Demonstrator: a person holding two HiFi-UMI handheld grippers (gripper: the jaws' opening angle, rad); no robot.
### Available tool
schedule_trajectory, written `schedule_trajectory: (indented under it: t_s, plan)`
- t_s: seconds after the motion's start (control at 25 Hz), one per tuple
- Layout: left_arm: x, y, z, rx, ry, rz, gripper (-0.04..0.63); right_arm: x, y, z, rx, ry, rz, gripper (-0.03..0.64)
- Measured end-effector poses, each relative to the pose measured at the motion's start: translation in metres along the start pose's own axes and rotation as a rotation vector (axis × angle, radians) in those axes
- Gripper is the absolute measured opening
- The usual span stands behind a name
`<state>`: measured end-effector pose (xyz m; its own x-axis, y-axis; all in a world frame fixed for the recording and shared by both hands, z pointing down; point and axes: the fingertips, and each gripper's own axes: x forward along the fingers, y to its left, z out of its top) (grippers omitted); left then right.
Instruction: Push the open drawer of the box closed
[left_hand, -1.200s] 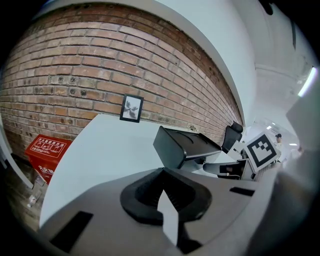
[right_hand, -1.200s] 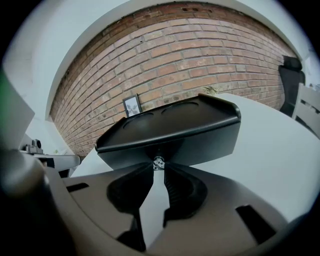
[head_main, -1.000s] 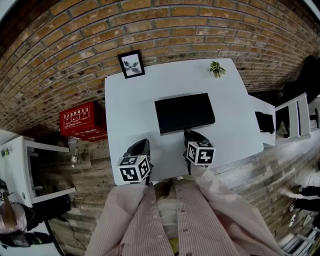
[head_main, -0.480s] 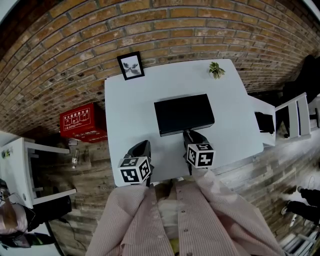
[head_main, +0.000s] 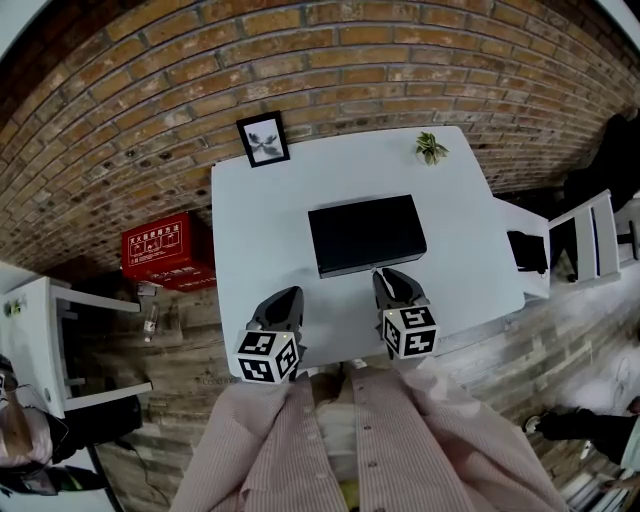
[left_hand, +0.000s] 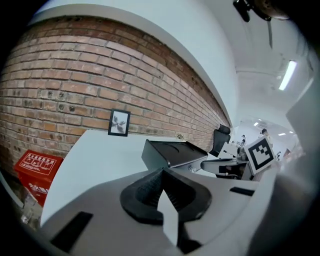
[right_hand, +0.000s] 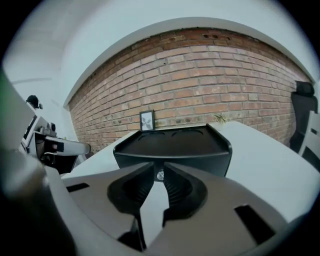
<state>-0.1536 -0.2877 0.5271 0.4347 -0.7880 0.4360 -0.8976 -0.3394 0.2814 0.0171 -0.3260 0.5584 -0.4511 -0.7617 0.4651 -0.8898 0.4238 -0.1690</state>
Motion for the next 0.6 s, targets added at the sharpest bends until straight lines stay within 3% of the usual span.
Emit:
schedule_trajectory:
  t_s: [0.16, 0.6]
  plan:
    - [-0.011, -0.007, 0.019, 0.051, -0.069, 0.002, -0.005, -0.019, 0.008, 0.020, -0.025, -0.068, 0.051, 0.005]
    - [-0.045, -0.005, 0.064, 0.079, -0.226, 0.075, -0.005, -0.055, 0.019, 0.078, -0.020, -0.237, 0.156, 0.005]
